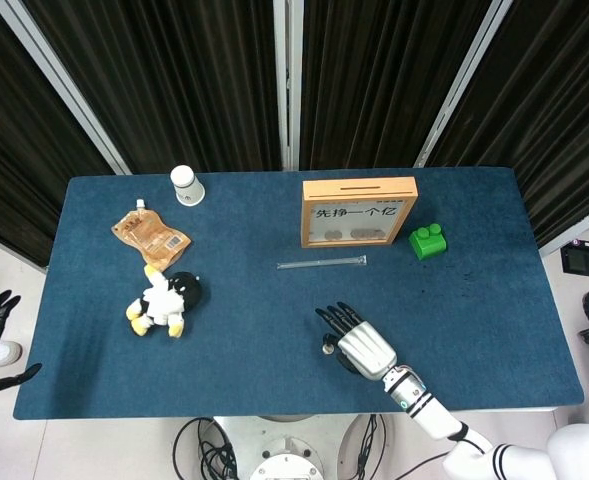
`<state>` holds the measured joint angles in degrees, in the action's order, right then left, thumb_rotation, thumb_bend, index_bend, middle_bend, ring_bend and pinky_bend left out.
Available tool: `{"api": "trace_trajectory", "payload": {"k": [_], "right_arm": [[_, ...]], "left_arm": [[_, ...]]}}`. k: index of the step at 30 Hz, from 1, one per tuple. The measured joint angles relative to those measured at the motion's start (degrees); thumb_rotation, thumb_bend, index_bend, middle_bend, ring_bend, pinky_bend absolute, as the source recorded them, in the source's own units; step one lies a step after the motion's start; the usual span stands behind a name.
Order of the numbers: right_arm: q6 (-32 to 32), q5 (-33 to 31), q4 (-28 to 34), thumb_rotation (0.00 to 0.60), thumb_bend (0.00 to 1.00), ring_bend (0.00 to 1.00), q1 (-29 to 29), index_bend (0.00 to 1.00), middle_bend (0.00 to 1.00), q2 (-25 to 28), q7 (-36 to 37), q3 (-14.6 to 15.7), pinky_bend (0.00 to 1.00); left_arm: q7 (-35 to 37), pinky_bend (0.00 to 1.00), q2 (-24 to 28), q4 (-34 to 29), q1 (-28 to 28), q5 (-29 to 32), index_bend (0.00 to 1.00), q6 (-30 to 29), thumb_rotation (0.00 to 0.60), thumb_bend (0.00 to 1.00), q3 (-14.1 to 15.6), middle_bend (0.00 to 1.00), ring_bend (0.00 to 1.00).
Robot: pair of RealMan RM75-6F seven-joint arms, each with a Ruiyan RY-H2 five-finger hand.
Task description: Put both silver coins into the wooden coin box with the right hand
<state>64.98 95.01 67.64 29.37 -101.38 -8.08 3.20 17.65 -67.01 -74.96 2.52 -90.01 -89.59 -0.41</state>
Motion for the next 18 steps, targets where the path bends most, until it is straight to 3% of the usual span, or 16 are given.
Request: {"api": "trace_trajectory", "payload": {"k": [18], "right_arm": [[-1.08, -0.79, -0.29, 0.600, 0.33, 0.00, 0.41, 0.44, 0.02, -0.38, -0.41, -0.25, 0.00]], "left_arm": [[1.26, 0.00, -0.46, 1.27, -0.09, 0.19, 0.06, 0.04, 0.600, 0.09, 0.03, 0.01, 0.00]]}}
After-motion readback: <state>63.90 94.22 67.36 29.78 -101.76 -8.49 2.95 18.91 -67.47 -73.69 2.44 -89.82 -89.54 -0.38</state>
